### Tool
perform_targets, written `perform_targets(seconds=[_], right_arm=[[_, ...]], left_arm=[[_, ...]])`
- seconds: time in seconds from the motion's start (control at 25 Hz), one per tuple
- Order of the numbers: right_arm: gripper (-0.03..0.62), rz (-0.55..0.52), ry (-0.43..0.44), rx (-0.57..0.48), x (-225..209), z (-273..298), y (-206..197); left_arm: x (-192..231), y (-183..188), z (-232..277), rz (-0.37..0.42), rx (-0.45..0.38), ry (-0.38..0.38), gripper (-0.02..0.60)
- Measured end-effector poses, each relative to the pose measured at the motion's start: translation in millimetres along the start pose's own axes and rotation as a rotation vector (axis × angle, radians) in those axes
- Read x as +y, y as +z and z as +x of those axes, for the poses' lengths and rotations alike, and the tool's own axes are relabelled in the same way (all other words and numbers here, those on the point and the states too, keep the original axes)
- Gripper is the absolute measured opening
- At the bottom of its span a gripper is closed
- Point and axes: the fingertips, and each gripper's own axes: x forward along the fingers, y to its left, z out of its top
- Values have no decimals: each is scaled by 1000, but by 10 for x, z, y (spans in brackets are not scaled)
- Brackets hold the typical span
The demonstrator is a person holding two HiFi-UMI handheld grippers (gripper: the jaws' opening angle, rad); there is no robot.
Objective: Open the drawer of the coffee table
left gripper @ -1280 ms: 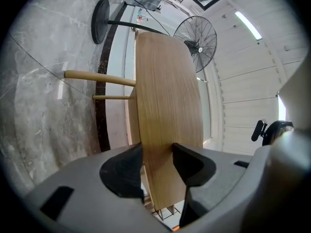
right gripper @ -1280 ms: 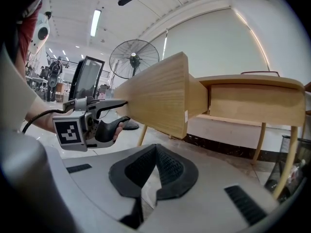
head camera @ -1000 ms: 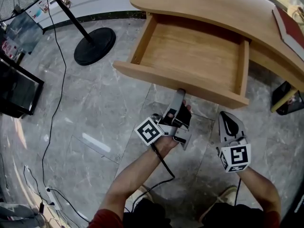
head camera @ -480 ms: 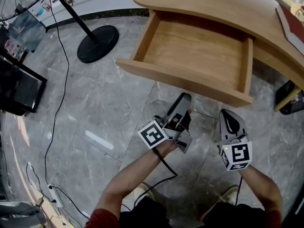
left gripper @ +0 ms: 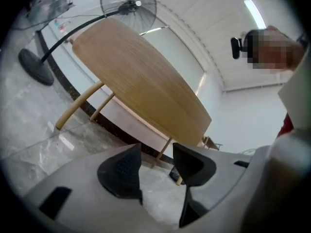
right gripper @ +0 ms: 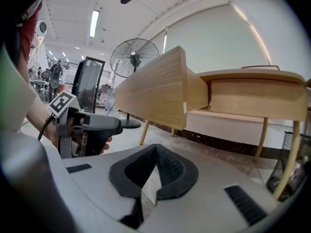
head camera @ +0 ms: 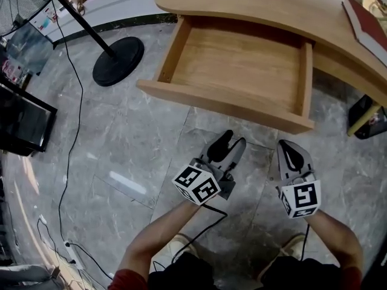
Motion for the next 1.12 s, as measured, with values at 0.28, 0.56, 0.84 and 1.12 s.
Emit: perform_targets(seconds=[0.28, 0.56, 0.84, 1.12], right_arm=[[-5, 13, -9, 1, -103, -80, -56], [-5, 32, -30, 2, -224, -123, -115], [-5, 30, -24, -6, -231, -121, -103], [-5, 32, -20, 4, -195, -106, -130]], left_arm=[[-67, -247, 24, 502, 124, 152, 202], [-192, -465, 23, 662, 172, 91, 202], [-129, -443, 27, 686, 162, 128, 202], [-123, -429, 32, 672, 156, 133, 202]])
